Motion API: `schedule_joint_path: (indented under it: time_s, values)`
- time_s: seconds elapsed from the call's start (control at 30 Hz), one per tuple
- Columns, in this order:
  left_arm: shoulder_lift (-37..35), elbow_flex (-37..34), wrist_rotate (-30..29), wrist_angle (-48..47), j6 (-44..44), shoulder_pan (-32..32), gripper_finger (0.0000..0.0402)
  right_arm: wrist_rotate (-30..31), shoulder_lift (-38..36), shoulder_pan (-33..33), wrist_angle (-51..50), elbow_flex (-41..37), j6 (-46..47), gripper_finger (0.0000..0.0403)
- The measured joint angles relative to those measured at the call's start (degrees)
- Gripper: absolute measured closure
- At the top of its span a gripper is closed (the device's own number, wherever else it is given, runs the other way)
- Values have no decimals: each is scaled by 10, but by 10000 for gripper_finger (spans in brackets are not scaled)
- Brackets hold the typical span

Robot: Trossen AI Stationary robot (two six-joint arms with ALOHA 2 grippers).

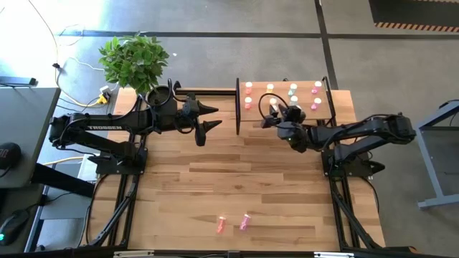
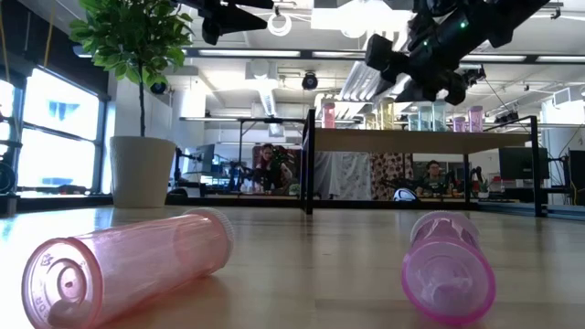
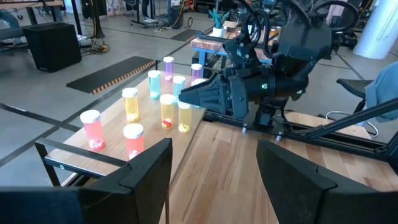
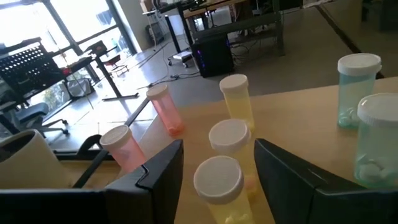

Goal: Pick and place medicine bottles onto shelf by color
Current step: Put the pink pill bottle on the shelf aligned with the other pink pill bottles

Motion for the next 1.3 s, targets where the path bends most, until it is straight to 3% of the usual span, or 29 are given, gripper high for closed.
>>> schedule_joint_path:
  time_s: [0.17,0.37,0.53,0.7,1.03,1.3]
  values:
    - [0,0,0,-5,0,0,179,-34,-17,0,10,0,0,214]
    - [-4,0,0,-50,-5,0,179,-117,-37,7,30,16,-47,214]
    - [-21,0,0,-112,-40,-18,179,-125,-40,42,13,71,-125,214]
    - [-43,0,-4,-172,-63,-54,179,-132,-39,80,-80,138,-132,214]
    - [-41,0,-16,-242,-190,-155,179,-163,-39,127,-326,270,-24,214]
    - [-41,0,-16,-295,-345,-232,179,-198,-39,133,-370,307,0,214]
